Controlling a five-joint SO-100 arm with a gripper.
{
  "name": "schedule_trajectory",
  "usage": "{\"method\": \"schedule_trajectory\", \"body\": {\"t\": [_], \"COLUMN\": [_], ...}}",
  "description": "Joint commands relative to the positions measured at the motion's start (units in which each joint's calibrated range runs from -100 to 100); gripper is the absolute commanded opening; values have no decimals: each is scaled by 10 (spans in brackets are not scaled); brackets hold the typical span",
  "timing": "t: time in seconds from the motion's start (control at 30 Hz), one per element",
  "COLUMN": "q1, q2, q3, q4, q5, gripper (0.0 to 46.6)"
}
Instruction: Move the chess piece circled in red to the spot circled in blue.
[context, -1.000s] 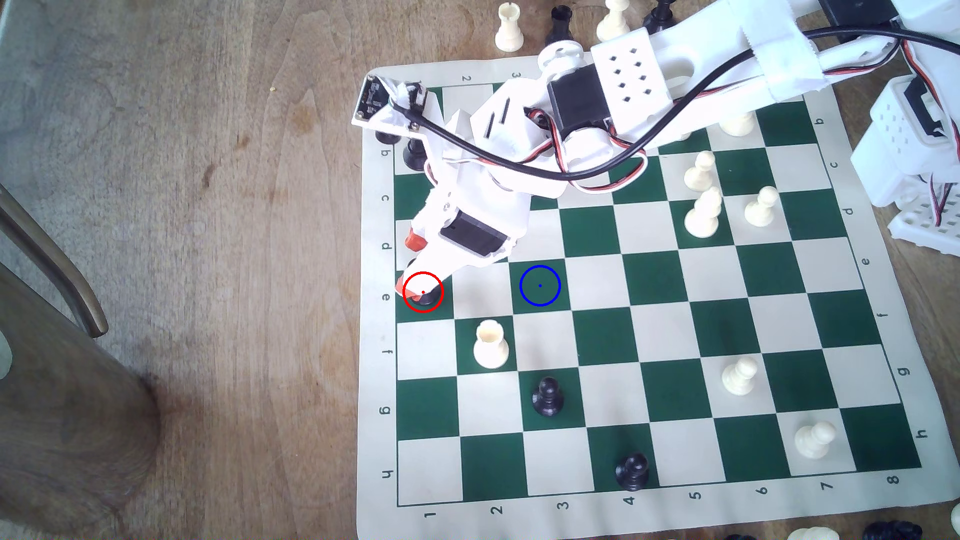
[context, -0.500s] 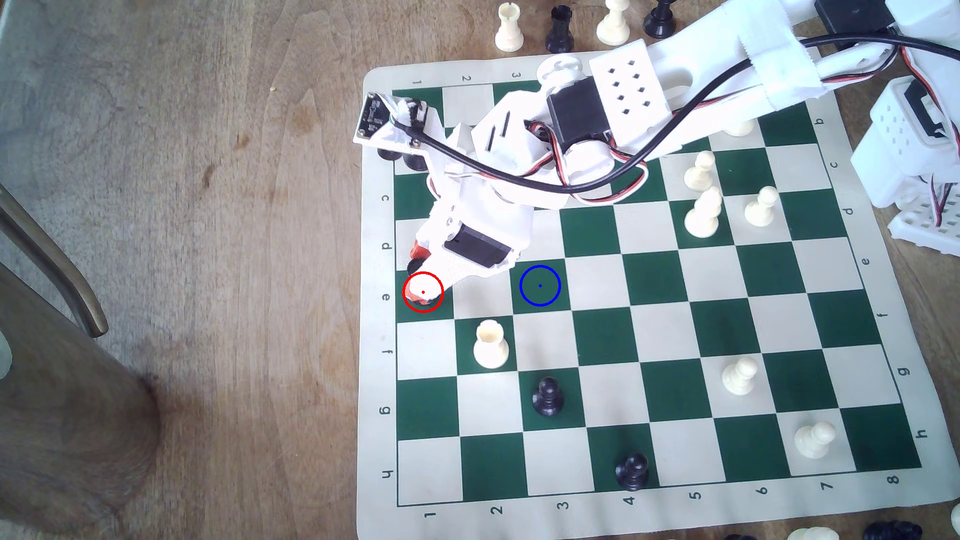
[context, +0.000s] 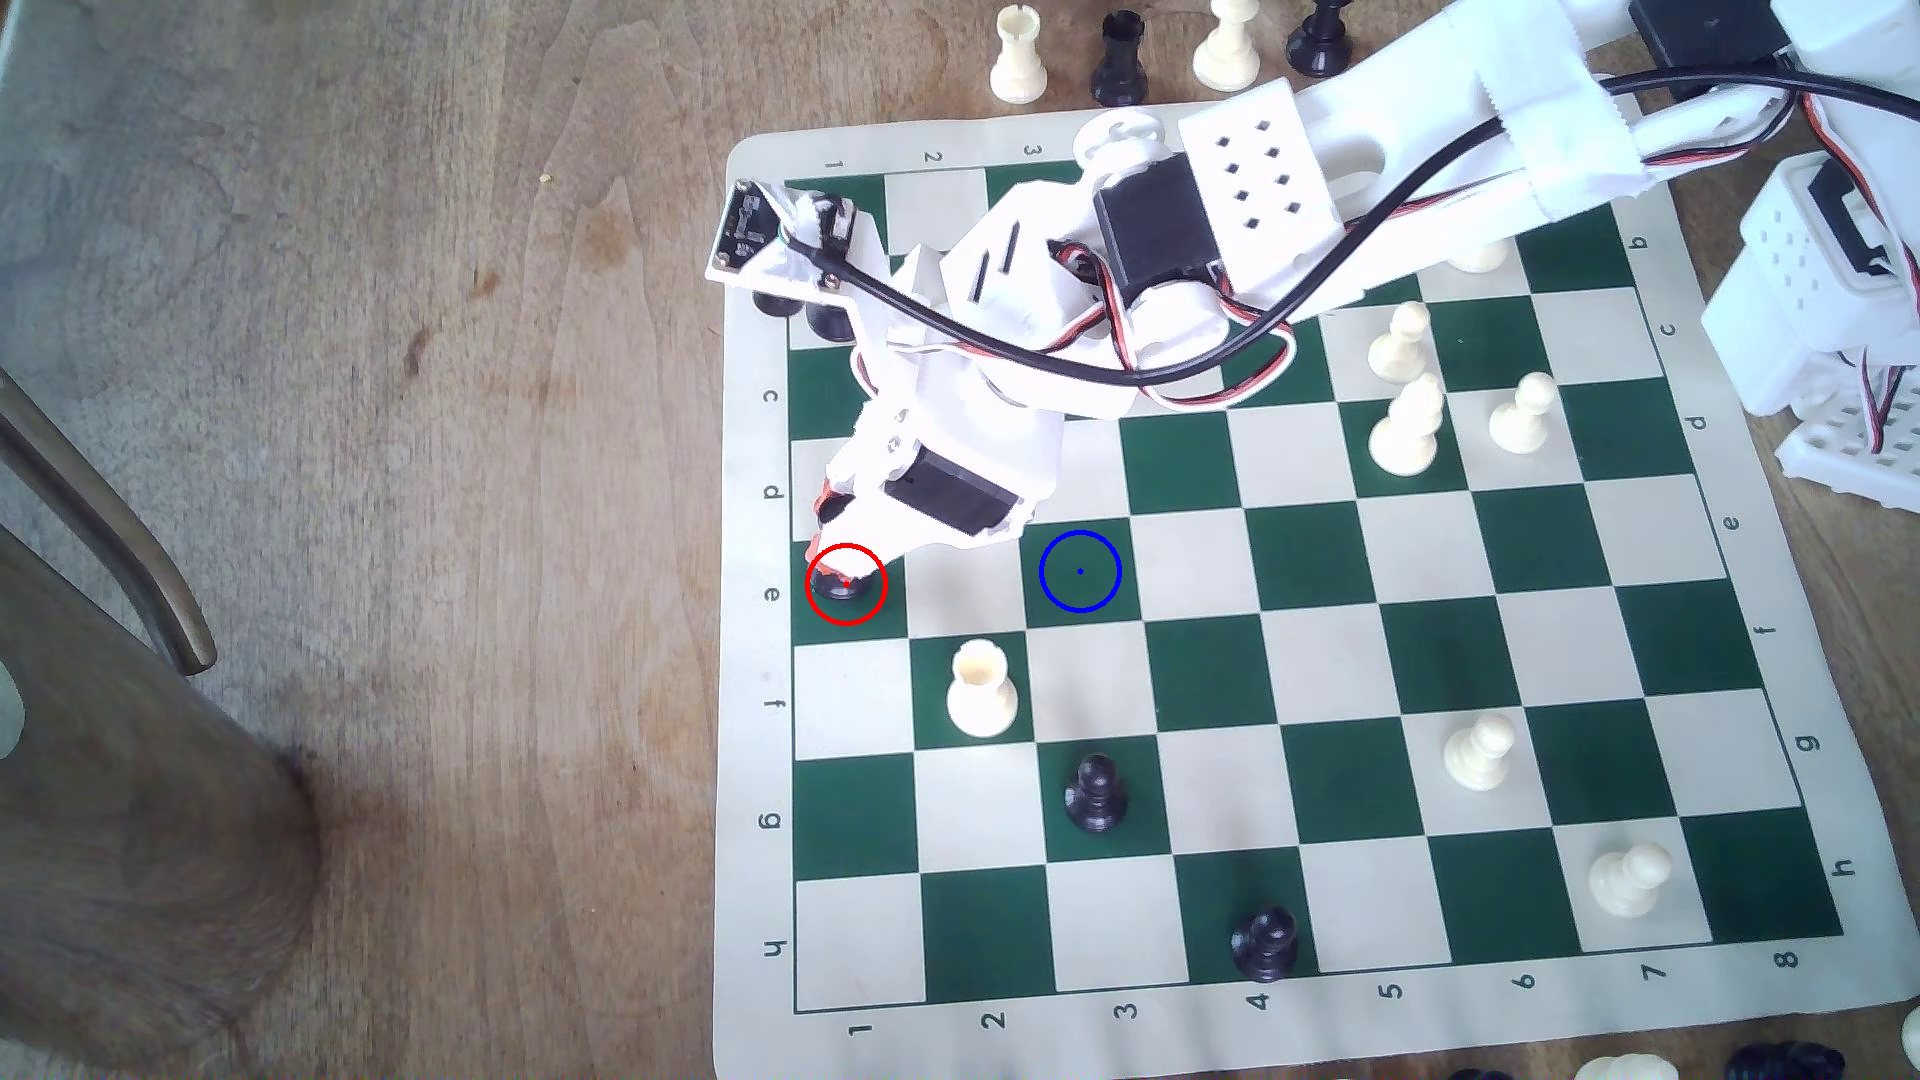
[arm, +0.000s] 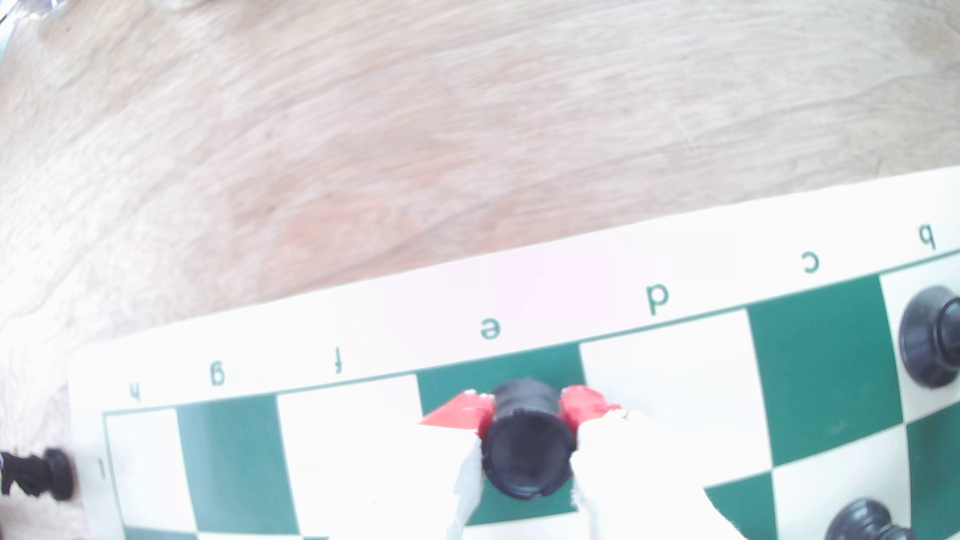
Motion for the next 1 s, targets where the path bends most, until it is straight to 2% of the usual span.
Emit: {"method": "schedule_trajectory", "body": {"t": [0.0, 0.13, 0.23, 0.43, 0.6, 0.97], "q1": [-4, -15, -25, -28, -25, -18], "q2": [-48, -123, -192, -267, -348, -363], "q3": [-38, -84, -72, 60, 223, 362], "q4": [-4, 53, 97, 77, 52, 7], "q5": [-3, -5, -10, -11, -6, 2], "gripper": [2, 1, 1, 1, 1, 1]}}
